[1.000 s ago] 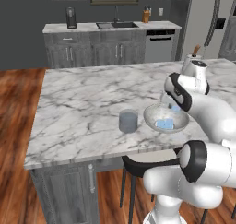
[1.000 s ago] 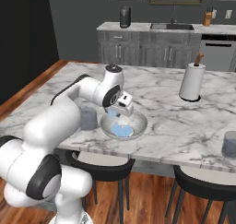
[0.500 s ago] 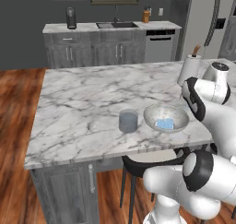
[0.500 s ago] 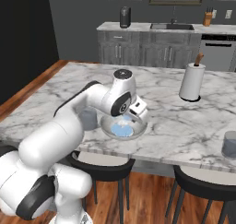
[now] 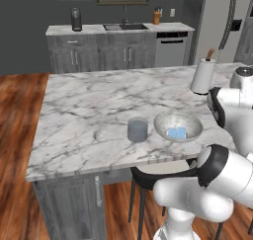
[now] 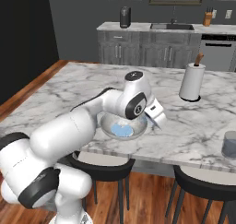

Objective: There are four ice cubes in the ice bowl. Place two ice cubes in each glass of water.

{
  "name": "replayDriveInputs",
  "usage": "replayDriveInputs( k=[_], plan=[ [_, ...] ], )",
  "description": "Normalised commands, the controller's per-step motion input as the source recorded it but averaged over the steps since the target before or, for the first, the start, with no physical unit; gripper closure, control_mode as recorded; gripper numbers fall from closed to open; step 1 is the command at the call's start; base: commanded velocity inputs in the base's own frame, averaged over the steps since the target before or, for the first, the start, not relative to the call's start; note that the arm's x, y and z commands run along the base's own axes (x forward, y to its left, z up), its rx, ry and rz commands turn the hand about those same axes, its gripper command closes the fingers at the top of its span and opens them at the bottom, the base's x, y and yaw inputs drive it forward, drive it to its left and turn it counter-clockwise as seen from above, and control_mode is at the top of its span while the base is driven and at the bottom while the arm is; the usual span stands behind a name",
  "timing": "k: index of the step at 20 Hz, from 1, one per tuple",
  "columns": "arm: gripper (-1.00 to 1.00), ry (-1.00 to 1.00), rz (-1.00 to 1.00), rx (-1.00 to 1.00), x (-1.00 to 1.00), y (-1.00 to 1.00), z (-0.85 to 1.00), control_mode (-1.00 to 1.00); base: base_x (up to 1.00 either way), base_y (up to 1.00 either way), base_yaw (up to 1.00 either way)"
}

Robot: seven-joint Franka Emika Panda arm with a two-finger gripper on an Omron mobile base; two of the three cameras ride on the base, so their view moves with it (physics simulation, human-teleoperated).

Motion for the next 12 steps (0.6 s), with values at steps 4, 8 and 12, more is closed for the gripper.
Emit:
replayDriveInputs(
  k=[4,8,12],
  plan=[
    [1.00,0.00,-0.30,-0.01,0.00,-0.99,0.00,-1.00,0.00,0.00,0.00],
    [1.00,0.00,-0.22,0.00,0.00,-1.00,0.00,-1.00,0.00,0.00,0.00],
    [1.00,0.00,-0.14,0.00,0.00,-0.97,0.03,-1.00,0.00,0.00,0.00]
  ],
)
